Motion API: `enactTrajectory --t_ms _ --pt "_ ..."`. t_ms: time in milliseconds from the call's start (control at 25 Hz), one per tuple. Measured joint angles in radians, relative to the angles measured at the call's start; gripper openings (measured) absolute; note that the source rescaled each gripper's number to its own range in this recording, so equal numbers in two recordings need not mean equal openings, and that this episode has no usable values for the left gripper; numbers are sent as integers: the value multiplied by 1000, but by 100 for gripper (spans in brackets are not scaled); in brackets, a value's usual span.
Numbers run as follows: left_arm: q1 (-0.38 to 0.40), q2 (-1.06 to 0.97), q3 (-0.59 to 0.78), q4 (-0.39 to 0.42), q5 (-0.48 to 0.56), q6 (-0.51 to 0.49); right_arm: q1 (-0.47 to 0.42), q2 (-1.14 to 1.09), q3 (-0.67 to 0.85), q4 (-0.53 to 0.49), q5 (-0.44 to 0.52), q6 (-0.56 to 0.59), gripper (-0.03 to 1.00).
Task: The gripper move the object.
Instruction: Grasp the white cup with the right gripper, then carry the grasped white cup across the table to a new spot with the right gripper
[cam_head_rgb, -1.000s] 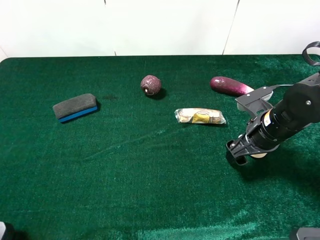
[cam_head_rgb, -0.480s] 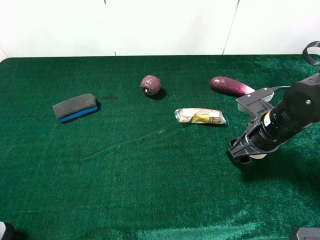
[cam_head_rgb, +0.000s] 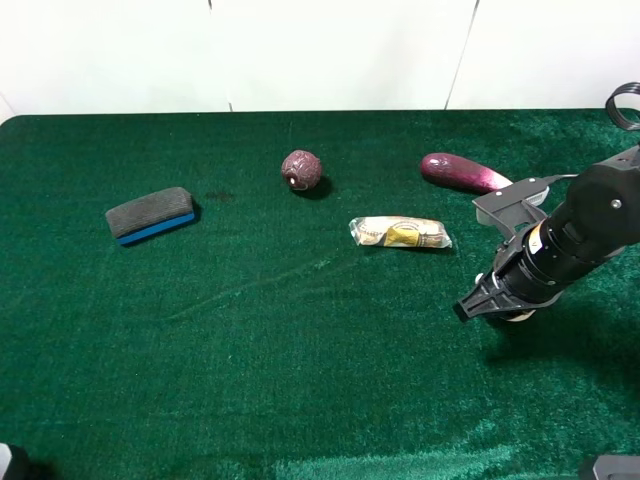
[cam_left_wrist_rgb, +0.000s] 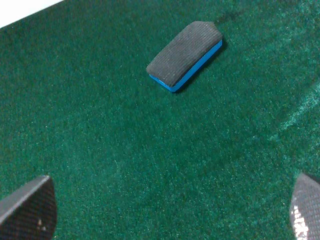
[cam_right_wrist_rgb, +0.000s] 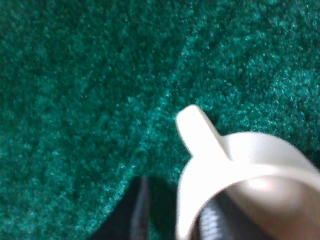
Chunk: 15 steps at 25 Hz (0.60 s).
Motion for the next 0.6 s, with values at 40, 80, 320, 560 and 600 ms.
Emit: enactTrajectory --t_ms 40,80,320,560,600 --pt "0 0 0 0 0 0 0 0 0 0 0 0 10" --pt "0 0 0 0 0 0 0 0 0 0 0 0 5" --pt "0 0 0 0 0 0 0 0 0 -3 2 0 0" --pt "0 0 0 0 0 0 0 0 -64 -18 96 0 0" --pt "0 0 0 0 0 0 0 0 -83 -20 117 0 0"
